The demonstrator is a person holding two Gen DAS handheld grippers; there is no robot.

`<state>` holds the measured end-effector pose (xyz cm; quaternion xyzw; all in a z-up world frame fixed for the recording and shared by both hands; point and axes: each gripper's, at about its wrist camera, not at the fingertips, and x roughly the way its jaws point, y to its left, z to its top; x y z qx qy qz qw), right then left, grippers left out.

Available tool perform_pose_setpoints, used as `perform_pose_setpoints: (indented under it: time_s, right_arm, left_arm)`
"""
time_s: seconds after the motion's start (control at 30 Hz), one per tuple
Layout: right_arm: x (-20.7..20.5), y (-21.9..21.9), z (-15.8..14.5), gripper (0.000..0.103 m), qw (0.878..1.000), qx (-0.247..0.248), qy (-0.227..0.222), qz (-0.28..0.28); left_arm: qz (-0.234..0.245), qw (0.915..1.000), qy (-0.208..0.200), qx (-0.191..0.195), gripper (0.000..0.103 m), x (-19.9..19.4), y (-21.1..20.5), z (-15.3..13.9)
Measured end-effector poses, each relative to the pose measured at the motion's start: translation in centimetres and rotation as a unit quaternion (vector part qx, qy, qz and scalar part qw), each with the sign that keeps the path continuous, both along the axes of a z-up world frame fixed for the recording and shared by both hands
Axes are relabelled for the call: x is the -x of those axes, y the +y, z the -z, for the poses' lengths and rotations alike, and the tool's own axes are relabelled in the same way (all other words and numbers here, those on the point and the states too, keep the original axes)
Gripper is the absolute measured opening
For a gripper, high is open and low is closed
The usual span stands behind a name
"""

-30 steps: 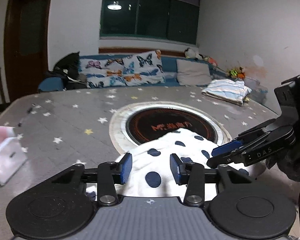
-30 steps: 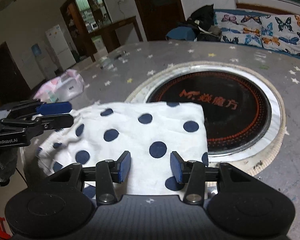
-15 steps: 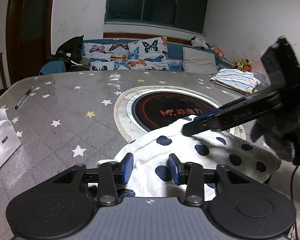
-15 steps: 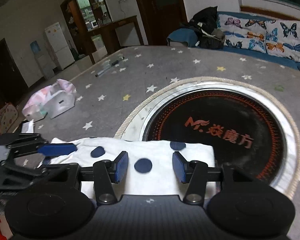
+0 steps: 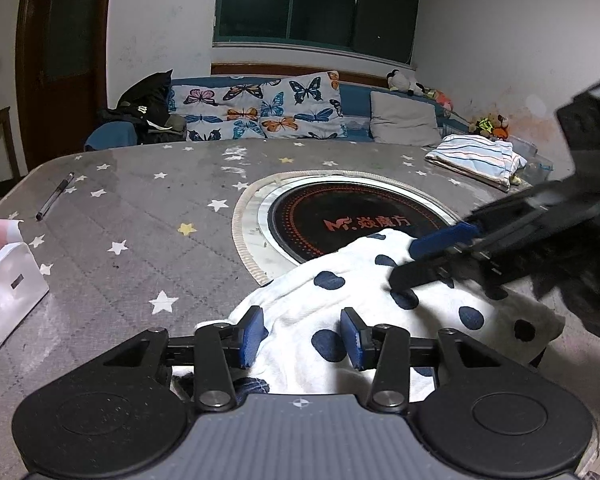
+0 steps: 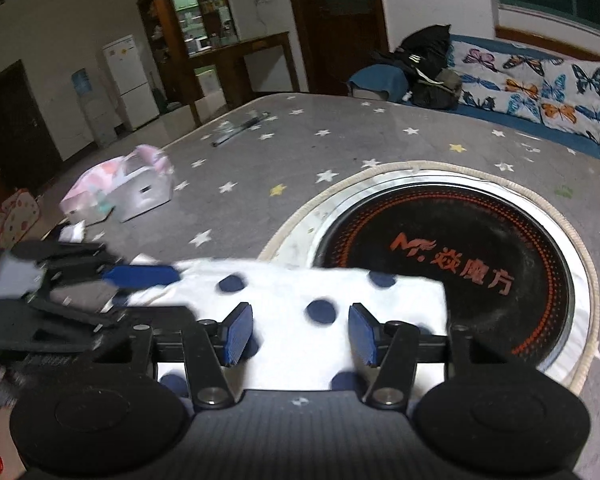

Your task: Fold clothes

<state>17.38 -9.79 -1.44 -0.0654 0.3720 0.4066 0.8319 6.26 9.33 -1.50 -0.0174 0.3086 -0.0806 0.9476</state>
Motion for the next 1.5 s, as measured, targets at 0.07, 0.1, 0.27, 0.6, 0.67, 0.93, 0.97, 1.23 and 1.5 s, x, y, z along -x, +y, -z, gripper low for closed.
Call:
perform_pose_setpoints:
  time_s: [0.07,0.1,0.27,0.6,0.67,0.93,0.97,1.23,1.5]
  right_arm:
    - [1.4,-0.2,-0.1,0.054,1.0,0.001,-0.007,-0.012]
    - [1.9,-0.4,0.0,0.055,1.0,0.003,-0.009,-0.015]
    - [4.4,-0.9,1.2,0.055,0.999,0.033,-0.023,-0.029]
    - [6.7,-4.4,0.4,0.056,0.999,0.034,-0.039,-0.015]
    - [7.0,-5.0,0.4,0.056,0.998,0.039,-0.042,-0.012]
    - [7.1,-7.2,1.2,0.056,0.998,0.055,-0.037,0.016]
    - [7.1,-7.5,1.2,0.056,0.998,0.052,-0.035,0.018]
    - [7.3,-8.4,1.1,0.056,0.998,0.045,-0.039,0.03]
    - [9.0,-6.5,-1.0,0.056,0.995,0.047,-0.084,-0.011]
  left_arm:
    - [-0.001,1.0,0.001,-0.003,0.046,0.0,0.0,0.0]
    - [-0.002,1.0,0.001,-0.004,0.046,0.0,0.0,0.1]
    - [-0.005,0.9999,0.003,-0.012,0.046,-0.1,-0.1,0.2]
    - [0.003,0.9997,-0.018,-0.016,0.046,2.9,-0.4,-1.1]
    - [0.008,0.9997,-0.018,-0.017,0.046,3.7,-0.7,-1.1]
    - [0.018,0.9979,-0.022,-0.058,0.046,5.4,-1.7,0.2]
    - [0.016,0.9976,-0.023,-0.063,0.046,5.4,-1.8,0.3]
    - [-0.017,0.9984,-0.025,-0.047,0.047,6.2,-0.2,0.0]
    - [-0.065,0.9978,-0.014,0.008,0.053,7.3,2.6,-0.5]
